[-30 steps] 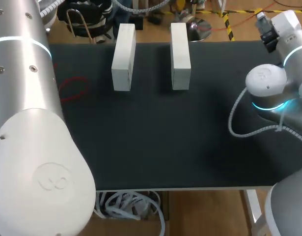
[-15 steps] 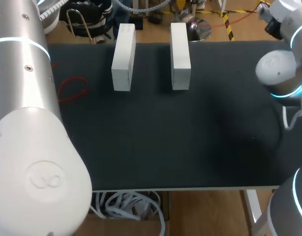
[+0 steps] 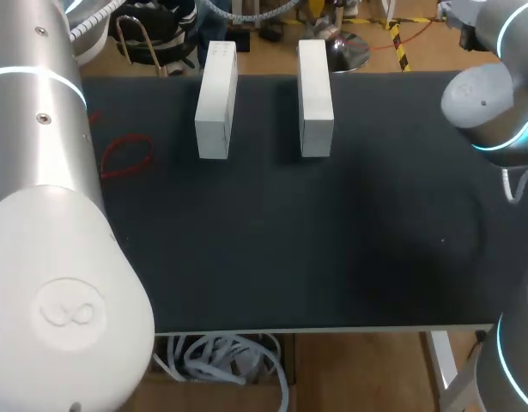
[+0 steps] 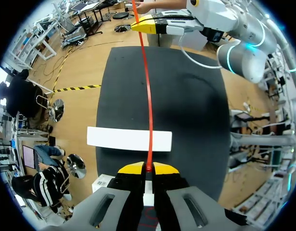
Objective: Grab the tape and strap the tape.
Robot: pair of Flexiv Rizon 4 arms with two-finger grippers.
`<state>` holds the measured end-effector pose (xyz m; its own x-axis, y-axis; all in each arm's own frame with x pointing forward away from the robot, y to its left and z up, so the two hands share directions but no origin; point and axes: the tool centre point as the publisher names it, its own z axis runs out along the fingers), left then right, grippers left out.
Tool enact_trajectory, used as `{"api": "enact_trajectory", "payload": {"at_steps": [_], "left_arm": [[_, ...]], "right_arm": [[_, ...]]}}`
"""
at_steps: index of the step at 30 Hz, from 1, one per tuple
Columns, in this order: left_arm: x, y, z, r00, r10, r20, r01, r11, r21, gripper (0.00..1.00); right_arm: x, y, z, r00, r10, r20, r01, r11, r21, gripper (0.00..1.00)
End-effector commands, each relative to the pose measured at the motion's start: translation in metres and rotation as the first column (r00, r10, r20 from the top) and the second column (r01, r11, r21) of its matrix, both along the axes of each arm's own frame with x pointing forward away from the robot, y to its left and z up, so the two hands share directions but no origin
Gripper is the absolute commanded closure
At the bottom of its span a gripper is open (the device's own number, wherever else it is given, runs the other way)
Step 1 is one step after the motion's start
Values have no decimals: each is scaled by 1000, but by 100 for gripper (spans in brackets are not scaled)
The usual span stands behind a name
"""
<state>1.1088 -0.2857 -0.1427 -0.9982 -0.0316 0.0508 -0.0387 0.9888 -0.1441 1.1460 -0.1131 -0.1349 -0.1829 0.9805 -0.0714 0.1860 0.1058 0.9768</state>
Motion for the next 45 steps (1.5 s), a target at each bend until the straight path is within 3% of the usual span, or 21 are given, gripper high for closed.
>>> {"api": "enact_trajectory", "payload": {"at_steps": [1,5,11,17,20,23,25,28,33,35,45], "left_arm": [[2,-1,1,1000,1,-4,-1,1000,6,100],[2,-1,1,1000,1,-4,-1,1000,6,100],[2,-1,1,1000,1,-4,-1,1000,6,100],[2,-1,1,1000,1,-4,-1,1000,6,100],[2,-1,1,1000,1,-4,-1,1000,6,100],[2,-1,1,1000,1,-4,-1,1000,6,100],[2,-1,1,1000,1,-4,-1,1000,6,100],[2,-1,1,1000,1,-4,-1,1000,6,100],[2,-1,1,1000,1,-4,-1,1000,6,100],[2,-1,1,1000,1,-4,-1,1000,6,100],[2,-1,1,1000,1,-4,-1,1000,6,100]], "right_arm": [[-3,8,5,931,254,-264,-362,741,-565,100],[-3,10,3,906,279,-317,-422,640,-642,100],[-5,18,4,877,301,-375,-481,519,-707,100],[-7,30,2,852,329,-406,-519,436,-736,100],[-13,41,-1,833,353,-426,-543,372,-753,100],[-16,48,-3,836,346,-426,-535,338,-774,100],[-18,52,-2,833,341,-436,-533,280,-799,100],[-18,53,-2,838,328,-436,-522,248,-816,100],[-16,49,-1,858,306,-413,-496,279,-822,100],[-16,45,-1,869,308,-386,-485,382,-787,100],[-16,45,-1,869,308,-386,-485,382,-787,100]]}}
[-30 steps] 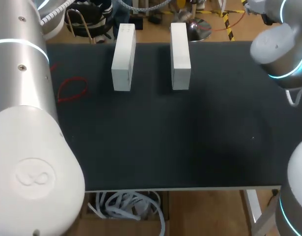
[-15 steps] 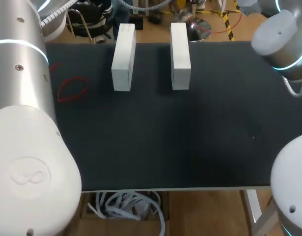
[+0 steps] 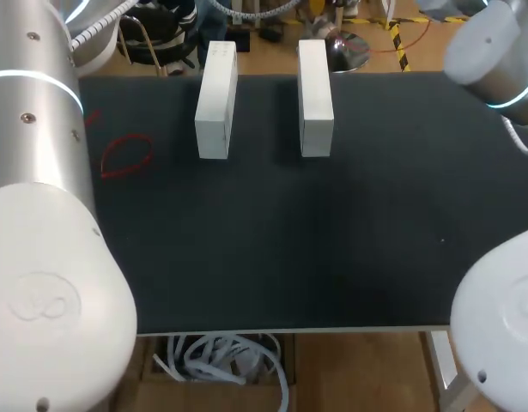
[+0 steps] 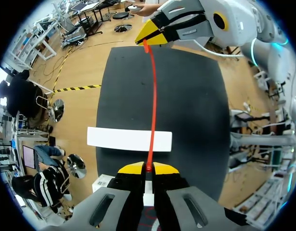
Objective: Grab the tape and strap the tape.
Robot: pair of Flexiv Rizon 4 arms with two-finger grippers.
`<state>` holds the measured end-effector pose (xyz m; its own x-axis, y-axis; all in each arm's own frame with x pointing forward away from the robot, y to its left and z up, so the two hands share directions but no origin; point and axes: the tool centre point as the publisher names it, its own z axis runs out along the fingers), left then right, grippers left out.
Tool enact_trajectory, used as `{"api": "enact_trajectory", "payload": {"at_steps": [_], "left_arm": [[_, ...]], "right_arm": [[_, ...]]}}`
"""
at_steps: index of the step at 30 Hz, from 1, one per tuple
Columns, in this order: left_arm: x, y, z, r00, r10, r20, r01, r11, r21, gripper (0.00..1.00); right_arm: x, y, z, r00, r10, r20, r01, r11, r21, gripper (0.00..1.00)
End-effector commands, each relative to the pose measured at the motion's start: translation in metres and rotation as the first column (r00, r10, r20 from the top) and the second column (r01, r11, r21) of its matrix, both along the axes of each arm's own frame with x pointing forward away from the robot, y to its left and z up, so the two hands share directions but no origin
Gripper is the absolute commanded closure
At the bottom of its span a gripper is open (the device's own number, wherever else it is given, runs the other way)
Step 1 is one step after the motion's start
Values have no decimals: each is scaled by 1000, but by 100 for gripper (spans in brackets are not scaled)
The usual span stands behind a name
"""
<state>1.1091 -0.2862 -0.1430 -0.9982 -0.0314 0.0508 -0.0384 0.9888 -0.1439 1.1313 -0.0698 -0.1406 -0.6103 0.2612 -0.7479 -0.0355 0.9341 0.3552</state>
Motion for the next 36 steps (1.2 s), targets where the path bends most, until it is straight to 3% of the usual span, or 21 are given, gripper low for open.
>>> {"api": "enact_trajectory", "payload": {"at_steps": [1,5,17,36], "left_arm": [[1,-1,2,1000,1,-4,-1,1000,6,100],[1,-1,2,1000,1,-4,-1,1000,6,100],[1,-1,2,1000,1,-4,-1,1000,6,100],[1,-1,2,1000,1,-4,-1,1000,6,100]], "right_arm": [[-1,2,4,998,-44,-37,42,998,-44,100],[-1,2,4,998,-48,-35,46,998,-44,100],[-2,25,2,993,-96,67,97,995,-13,100],[-3,57,-2,993,-92,75,95,995,-40,100]]}}
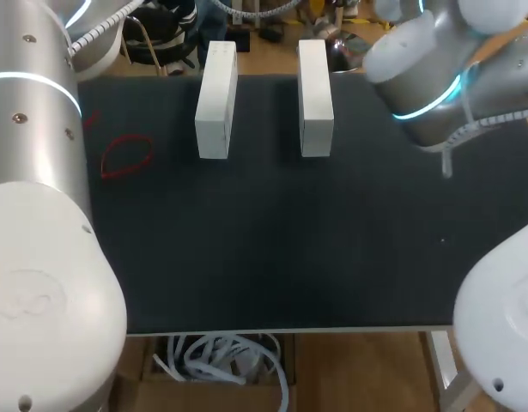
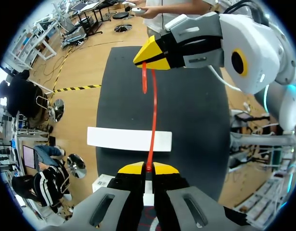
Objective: Grab the tape and strap the tape.
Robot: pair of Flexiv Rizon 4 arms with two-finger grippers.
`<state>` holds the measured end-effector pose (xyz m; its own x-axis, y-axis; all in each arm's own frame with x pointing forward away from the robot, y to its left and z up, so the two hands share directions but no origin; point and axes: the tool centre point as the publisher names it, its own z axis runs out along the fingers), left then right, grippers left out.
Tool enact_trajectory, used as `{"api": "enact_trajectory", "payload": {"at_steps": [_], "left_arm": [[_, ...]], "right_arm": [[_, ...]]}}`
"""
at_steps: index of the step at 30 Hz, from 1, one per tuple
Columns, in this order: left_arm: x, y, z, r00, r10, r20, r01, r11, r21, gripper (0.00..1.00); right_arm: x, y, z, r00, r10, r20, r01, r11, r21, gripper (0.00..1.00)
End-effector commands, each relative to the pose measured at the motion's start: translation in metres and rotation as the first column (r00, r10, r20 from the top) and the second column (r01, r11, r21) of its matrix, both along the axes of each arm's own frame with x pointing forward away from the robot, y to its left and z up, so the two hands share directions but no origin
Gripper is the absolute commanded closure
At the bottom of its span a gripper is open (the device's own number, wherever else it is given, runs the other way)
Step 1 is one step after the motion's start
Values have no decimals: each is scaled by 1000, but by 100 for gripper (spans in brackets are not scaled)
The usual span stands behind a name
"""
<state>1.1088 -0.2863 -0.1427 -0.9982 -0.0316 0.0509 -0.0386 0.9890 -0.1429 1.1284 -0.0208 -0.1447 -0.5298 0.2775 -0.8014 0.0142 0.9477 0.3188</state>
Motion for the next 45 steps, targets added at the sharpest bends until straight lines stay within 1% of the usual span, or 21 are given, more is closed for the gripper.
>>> {"api": "enact_trajectory", "payload": {"at_steps": [1,3,6,9,12,16,18,22,30,36,45], "left_arm": [[2,-1,1,1000,1,-4,-1,1000,5,100],[2,-1,1,1000,1,-4,-1,1000,5,100],[2,-1,1,1000,1,-4,-1,1000,5,100],[2,-1,1,1000,1,-4,-1,1000,5,100],[2,-1,1,1000,1,-4,-1,1000,5,100],[2,-1,1,1000,1,-4,-1,1000,5,100],[2,-1,1,1000,1,-4,-1,1000,5,100],[2,-1,1,1000,1,-4,-1,1000,5,100],[2,-1,1,1000,1,-4,-1,1000,5,100],[2,-1,1,1000,1,-4,-1,1000,5,100],[2,-1,1,1000,1,-4,-1,1000,5,100]], "right_arm": [[0,8,2,1000,-17,4,17,1000,-4,100],[0,11,2,1000,-22,8,22,1000,5,100],[0,15,2,1000,-23,12,23,1000,-8,100],[0,20,1,1000,0,17,1,999,-53,100],[-1,24,2,1000,0,22,2,997,-77,100],[0,28,0,1000,5,25,-3,997,-82,100],[1,30,-1,999,17,31,-13,995,-101,100],[2,38,-1,999,26,33,-22,993,-116,100],[2,52,0,998,45,35,-40,991,-128,100],[0,55,-2,998,51,26,-47,990,-134,100],[1,56,-1,998,52,29,-47,984,-173,100]]}}
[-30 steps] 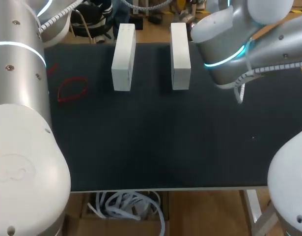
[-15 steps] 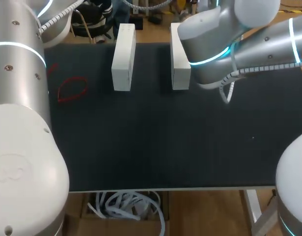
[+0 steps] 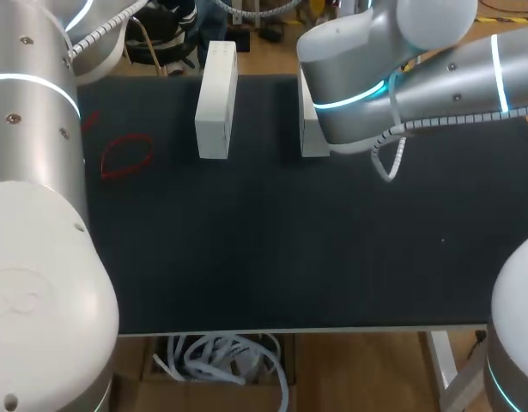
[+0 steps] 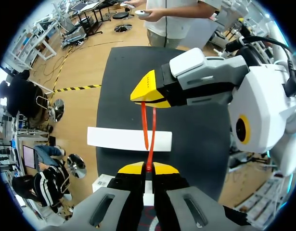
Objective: Grab the tape and strap the tape.
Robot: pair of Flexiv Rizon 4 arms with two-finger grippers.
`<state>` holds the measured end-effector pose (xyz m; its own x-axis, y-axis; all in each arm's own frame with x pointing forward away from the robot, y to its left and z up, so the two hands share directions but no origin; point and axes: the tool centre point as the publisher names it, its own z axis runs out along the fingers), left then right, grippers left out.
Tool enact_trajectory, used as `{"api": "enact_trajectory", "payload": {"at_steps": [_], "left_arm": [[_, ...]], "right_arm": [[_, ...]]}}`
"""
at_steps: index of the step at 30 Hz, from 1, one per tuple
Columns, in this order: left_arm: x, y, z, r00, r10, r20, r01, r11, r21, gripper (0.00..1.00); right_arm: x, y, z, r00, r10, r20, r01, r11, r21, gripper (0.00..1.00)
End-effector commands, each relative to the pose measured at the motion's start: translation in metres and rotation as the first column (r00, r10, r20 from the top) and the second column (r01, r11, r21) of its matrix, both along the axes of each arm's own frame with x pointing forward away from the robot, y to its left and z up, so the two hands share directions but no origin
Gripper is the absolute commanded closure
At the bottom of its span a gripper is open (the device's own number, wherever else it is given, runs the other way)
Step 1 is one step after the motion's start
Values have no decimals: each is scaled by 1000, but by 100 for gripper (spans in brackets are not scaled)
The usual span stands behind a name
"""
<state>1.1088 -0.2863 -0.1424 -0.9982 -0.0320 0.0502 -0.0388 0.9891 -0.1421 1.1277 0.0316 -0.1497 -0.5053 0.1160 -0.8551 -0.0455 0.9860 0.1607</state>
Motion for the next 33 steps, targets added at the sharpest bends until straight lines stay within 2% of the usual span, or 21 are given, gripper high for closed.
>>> {"api": "enact_trajectory", "payload": {"at_steps": [1,14,33], "left_arm": [[2,-1,1,1000,0,-5,0,1000,4,100],[2,-1,1,1000,0,-5,0,1000,4,100],[2,-1,1,1000,0,-5,0,1000,4,100]], "right_arm": [[2,4,4,1000,2,-3,-2,1000,-21,100],[0,13,4,999,42,18,-40,996,-83,100],[2,21,7,999,34,31,-31,994,-101,100]]}}
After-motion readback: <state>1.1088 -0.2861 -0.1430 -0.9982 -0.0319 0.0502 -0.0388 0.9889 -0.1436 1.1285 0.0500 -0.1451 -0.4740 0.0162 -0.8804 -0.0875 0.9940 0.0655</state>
